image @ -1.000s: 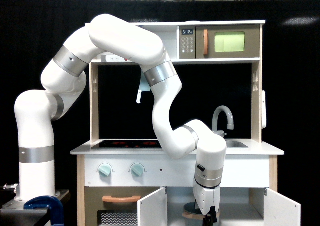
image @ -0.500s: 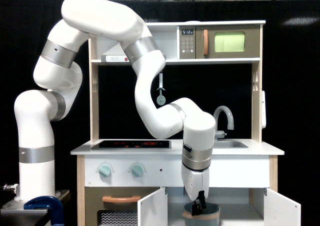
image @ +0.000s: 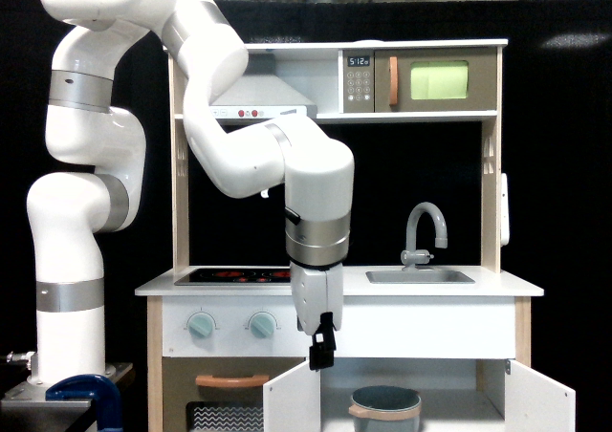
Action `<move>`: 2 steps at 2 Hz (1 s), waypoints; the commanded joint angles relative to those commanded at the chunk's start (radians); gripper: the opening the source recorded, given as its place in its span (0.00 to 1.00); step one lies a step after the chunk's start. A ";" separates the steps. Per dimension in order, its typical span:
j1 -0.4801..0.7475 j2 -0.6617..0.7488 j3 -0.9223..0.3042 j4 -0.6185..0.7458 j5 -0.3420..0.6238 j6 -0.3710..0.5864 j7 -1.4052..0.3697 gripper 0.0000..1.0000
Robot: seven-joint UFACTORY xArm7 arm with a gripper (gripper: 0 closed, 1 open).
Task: Put the bowl inside the kitchen cabinet
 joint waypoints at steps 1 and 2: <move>-0.064 -0.194 -0.082 0.055 -0.136 0.258 0.031 1.00; -0.045 -0.226 -0.085 0.069 -0.139 0.291 0.065 1.00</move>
